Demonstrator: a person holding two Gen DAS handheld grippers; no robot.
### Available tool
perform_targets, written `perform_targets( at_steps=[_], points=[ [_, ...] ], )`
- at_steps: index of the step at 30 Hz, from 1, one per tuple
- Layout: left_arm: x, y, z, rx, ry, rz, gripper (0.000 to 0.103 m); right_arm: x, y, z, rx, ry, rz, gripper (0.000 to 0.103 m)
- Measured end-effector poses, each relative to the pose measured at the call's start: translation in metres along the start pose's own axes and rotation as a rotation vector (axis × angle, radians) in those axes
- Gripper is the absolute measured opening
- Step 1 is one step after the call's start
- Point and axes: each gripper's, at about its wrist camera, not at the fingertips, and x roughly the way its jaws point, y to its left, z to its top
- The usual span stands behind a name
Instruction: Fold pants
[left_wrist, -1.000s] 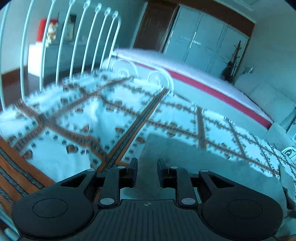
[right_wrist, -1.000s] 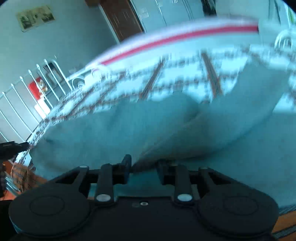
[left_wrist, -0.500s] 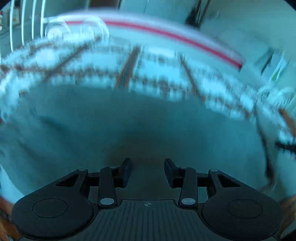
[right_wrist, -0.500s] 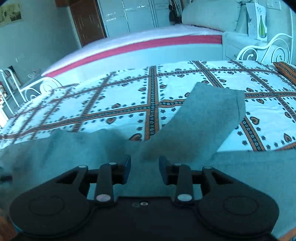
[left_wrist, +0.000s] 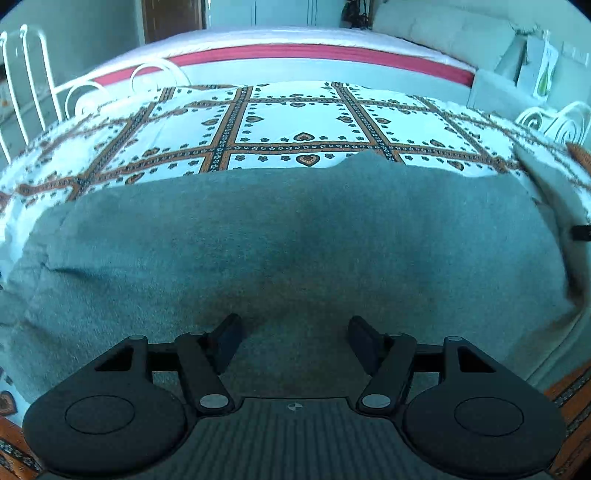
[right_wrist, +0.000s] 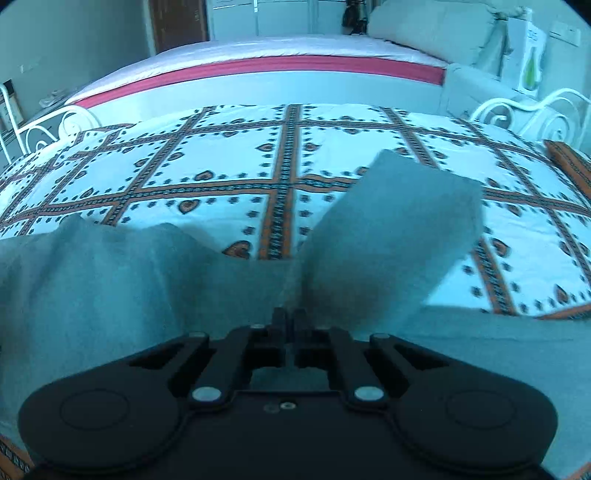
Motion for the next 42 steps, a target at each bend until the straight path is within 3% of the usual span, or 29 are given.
perform_targets(
  at_steps=[5,9,11,13,15,17,21,24,25,26,30,33,34,35,36,38,40,42],
  points=[
    [-0.003,0.001,-0.001,0.008,-0.002,0.003,0.064,-0.035,-0.024,-0.020,0.027,0.001,-0.015,0.000],
    [-0.008,0.002,-0.003,0.026,-0.013,0.022,0.064,-0.050,-0.051,-0.054,0.095,0.094,-0.005,0.000],
    [-0.014,0.007,-0.003,0.026,-0.027,0.052,0.064,-0.051,-0.061,-0.066,0.099,0.136,-0.043,0.000],
    [-0.017,0.016,-0.003,0.006,-0.037,0.078,0.064,-0.062,-0.074,-0.067,0.146,0.087,-0.016,0.005],
    [-0.020,0.029,-0.002,-0.040,-0.044,0.100,0.064,-0.079,-0.080,-0.061,0.154,-0.020,-0.004,0.027],
    [-0.020,0.042,-0.002,-0.092,-0.044,0.118,0.064,-0.083,-0.075,-0.056,0.094,-0.089,-0.015,0.032],
    [-0.017,0.059,-0.006,-0.160,-0.035,0.137,0.064,-0.055,-0.054,-0.039,-0.055,-0.083,-0.004,0.030],
    [-0.014,0.060,-0.010,-0.131,-0.029,0.161,0.064,-0.021,-0.031,-0.035,-0.233,-0.035,-0.121,0.028],
    [-0.013,0.060,-0.011,-0.118,-0.027,0.163,0.064,-0.013,-0.027,-0.036,-0.280,-0.019,-0.158,0.023],
    [-0.012,0.060,-0.012,-0.109,-0.026,0.162,0.064,-0.007,-0.027,-0.035,-0.306,-0.003,-0.197,0.000],
    [-0.014,0.064,-0.012,-0.108,-0.028,0.150,0.064,-0.051,-0.058,-0.035,-0.064,-0.067,-0.148,0.000],
    [-0.015,0.064,-0.013,-0.103,-0.028,0.140,0.064,-0.080,-0.103,-0.064,0.261,-0.050,-0.035,0.000],
    [-0.015,0.063,-0.013,-0.100,-0.028,0.138,0.064,-0.077,-0.116,-0.075,0.343,-0.011,-0.031,0.002],
    [-0.015,0.064,-0.013,-0.100,-0.028,0.136,0.064,-0.067,-0.126,-0.086,0.379,0.062,-0.039,0.020],
    [-0.015,0.065,-0.012,-0.105,-0.028,0.132,0.064,-0.062,-0.129,-0.088,0.364,0.085,-0.025,0.019],
    [-0.015,0.068,-0.011,-0.126,-0.029,0.128,0.064,-0.076,-0.122,-0.081,0.289,0.002,-0.030,0.028],
    [-0.016,0.071,-0.009,-0.159,-0.038,0.125,0.064,-0.087,-0.106,-0.076,0.144,-0.075,-0.094,0.035],
    [-0.015,0.072,-0.009,-0.175,-0.046,0.130,0.064,-0.081,-0.091,-0.071,0.021,-0.077,-0.129,0.036]
  ],
)
